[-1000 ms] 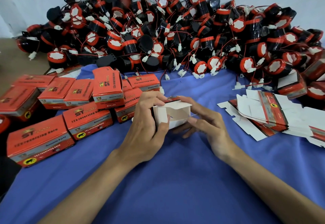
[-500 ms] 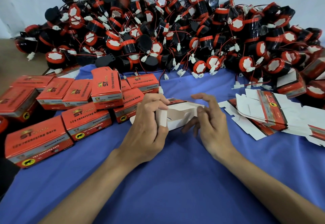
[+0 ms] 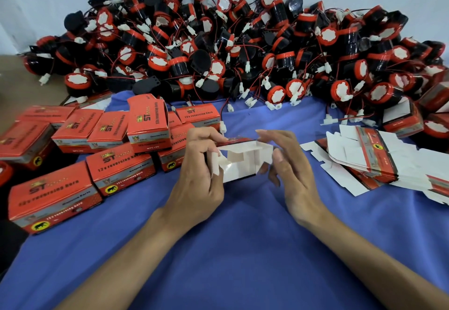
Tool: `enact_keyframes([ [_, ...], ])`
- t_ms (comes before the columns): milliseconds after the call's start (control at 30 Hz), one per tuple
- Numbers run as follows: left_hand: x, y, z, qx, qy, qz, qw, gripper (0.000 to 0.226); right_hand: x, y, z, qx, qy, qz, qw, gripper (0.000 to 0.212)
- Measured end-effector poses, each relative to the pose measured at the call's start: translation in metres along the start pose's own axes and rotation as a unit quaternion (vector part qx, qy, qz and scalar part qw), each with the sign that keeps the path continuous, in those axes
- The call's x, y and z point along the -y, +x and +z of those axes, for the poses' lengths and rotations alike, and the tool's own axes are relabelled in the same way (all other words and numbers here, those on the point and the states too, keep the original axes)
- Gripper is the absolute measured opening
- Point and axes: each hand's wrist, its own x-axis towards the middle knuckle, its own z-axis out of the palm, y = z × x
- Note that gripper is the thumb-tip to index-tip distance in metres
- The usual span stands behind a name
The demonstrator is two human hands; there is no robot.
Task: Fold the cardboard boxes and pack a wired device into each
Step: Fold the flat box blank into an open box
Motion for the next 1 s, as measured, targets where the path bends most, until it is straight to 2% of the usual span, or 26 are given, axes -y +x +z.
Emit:
enact_keyframes([
  [100,-0.0001,0.0007,-0.0026,0.036,0.027,0.029,0.999,0.027,0.0012,-0.0012,0.0002,-0.006,0.045,0.038,0.998,0.025],
  [233,-0.0034,0.0020,-0.0036,0.024,0.051,0.058,0.997,0.029,0.0031,0.0001,-0.0016,0.003,0.040,0.045,0.998,0.018],
  [433,-0.0032,0.0021,-0.0065,0.010,0.069,0.096,0.993,0.019,0.0000,0.0005,-0.0048,0.031,0.079,0.095,0.992,0.034],
  [567,-0.0073,0.0037,-0.0080,0.028,0.073,0.107,0.991,0.039,-0.0010,0.0010,-0.0067,0.073,0.057,0.110,0.990,0.036],
  [733,-0.0075,0.0025,-0.0065,0.043,0.074,0.131,0.988,0.033,-0.0008,0.0024,-0.0080,0.128,0.051,0.146,0.980,0.043],
  [900,-0.0044,0.0006,-0.0059,0.042,0.085,0.115,0.989,0.030,-0.0032,0.0031,-0.0089,0.177,0.048,0.164,0.969,0.047],
  [1000,-0.0024,-0.0013,-0.0033,0.041,0.101,0.073,0.991,0.040,-0.0012,0.0033,-0.0079,0.191,0.074,0.176,0.963,0.044],
])
